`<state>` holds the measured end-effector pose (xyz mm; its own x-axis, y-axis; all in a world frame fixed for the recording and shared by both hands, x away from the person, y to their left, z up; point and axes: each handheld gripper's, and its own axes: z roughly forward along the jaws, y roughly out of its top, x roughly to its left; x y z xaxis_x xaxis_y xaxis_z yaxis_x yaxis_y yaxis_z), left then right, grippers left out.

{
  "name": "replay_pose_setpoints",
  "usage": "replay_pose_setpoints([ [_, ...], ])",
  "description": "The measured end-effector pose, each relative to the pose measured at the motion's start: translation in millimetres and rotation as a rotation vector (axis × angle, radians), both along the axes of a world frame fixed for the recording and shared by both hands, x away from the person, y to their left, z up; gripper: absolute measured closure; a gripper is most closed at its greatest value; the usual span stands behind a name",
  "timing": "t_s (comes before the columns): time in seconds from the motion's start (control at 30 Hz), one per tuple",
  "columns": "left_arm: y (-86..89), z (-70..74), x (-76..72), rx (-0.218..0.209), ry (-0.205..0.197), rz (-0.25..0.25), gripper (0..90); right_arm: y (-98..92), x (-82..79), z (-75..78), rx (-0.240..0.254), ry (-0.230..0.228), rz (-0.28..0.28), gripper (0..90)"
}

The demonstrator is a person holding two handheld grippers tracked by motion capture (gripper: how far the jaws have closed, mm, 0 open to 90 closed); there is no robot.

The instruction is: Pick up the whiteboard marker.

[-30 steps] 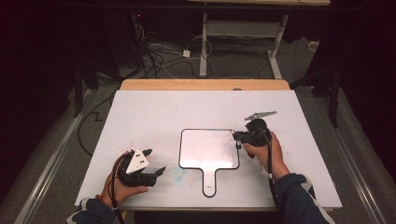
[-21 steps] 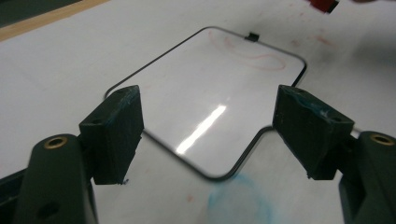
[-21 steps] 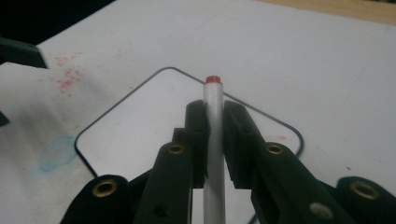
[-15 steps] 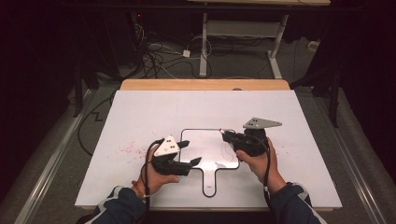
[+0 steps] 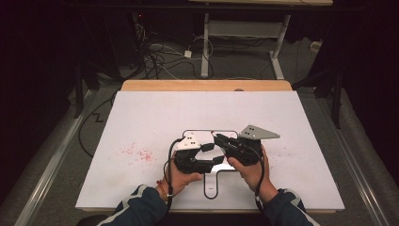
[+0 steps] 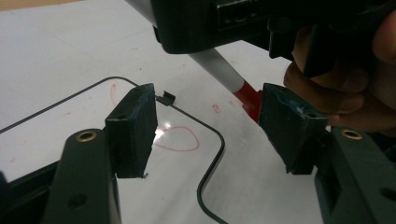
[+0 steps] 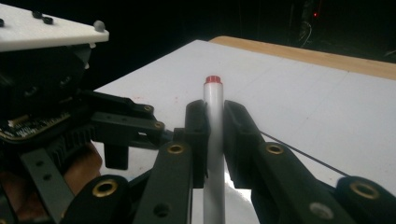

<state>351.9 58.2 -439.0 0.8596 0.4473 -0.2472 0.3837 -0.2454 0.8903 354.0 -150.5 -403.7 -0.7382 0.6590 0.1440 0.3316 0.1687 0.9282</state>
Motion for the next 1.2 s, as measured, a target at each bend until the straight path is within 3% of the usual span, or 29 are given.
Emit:
replay_pose_setpoints([
  [0.2,-4.6,0.9,1.0,-0.048,0.007,-0.015,47.0,3.5,-4.5,-2.0,0.001,-0.025,0.007,81.8],
  [0.5,-2.9,-0.4,1.1,0.028,-0.036,0.006,69.5,3.0,-7.5,-1.7,-0.002,-0.047,0.012,81.7],
  [0.57,-3.2,-1.5,0.4,0.019,-0.027,0.038,73.8,1.0,-8.7,-0.4,-0.002,-0.058,0.009,81.7],
  [0.6,0.2,-1.2,2.6,0.056,-0.052,0.035,75.6,0.1,-9.2,0.3,-0.005,-0.061,0.013,81.7],
  [0.63,1.5,-1.5,3.3,0.061,-0.053,0.043,77.2,-0.7,-9.8,0.8,-0.010,-0.065,0.013,81.6],
  [0.8,-1.3,-1.0,1.1,0.118,-0.092,0.042,78.2,-0.8,-11.9,0.3,-0.047,-0.072,0.024,79.1],
  [0.87,-2.6,0.0,-0.8,0.121,-0.106,0.040,78.3,1.0,-10.8,-1.6,-0.064,-0.059,0.030,74.8],
  [1.2,-4.0,-0.4,-1.3,0.139,-0.114,0.038,78.2,4.1,-12.7,-6.5,-0.109,-0.102,0.029,81.3],
])
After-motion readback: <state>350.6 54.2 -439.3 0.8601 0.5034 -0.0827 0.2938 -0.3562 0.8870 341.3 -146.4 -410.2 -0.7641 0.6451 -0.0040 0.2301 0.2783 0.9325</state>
